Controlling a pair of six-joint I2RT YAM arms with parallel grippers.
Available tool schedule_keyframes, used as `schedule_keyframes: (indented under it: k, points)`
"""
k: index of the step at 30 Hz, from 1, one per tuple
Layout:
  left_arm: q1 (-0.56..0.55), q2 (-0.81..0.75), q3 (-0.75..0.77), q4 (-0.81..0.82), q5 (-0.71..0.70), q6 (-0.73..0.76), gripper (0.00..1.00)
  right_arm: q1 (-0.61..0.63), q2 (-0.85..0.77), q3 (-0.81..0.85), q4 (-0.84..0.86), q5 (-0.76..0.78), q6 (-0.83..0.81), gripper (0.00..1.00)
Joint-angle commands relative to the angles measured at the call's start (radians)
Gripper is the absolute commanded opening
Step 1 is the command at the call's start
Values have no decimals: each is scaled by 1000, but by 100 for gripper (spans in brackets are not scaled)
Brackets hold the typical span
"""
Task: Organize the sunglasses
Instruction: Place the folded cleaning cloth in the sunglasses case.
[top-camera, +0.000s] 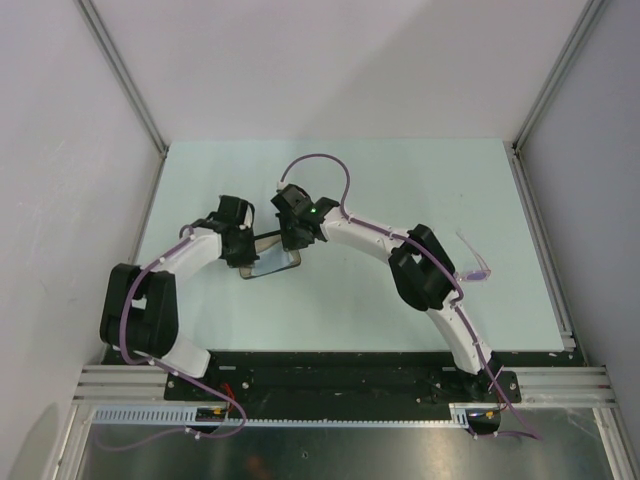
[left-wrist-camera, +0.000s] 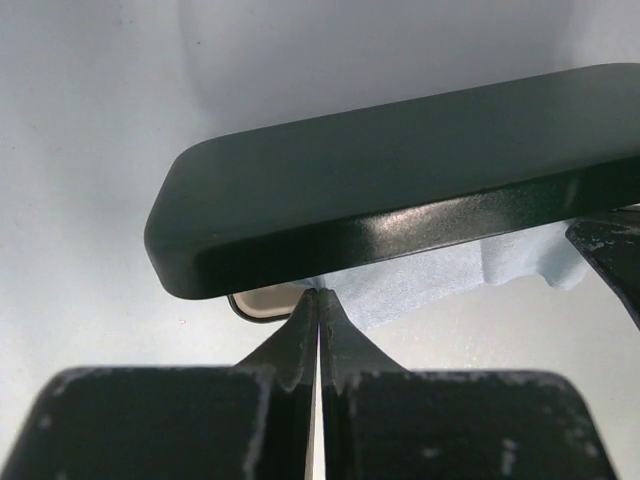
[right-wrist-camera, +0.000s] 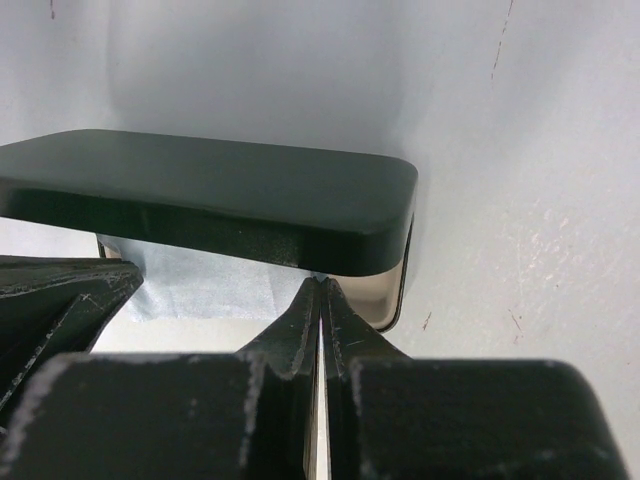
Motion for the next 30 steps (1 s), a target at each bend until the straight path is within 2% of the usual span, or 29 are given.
schedule_keyframes:
  k: [1,30]
  points:
    - [7,7,35,0,-30,1,0,3,13,8,42,38,-17,0]
    - [7,64,74,0,-72,-21,0,9,35,0,33,52,10,0]
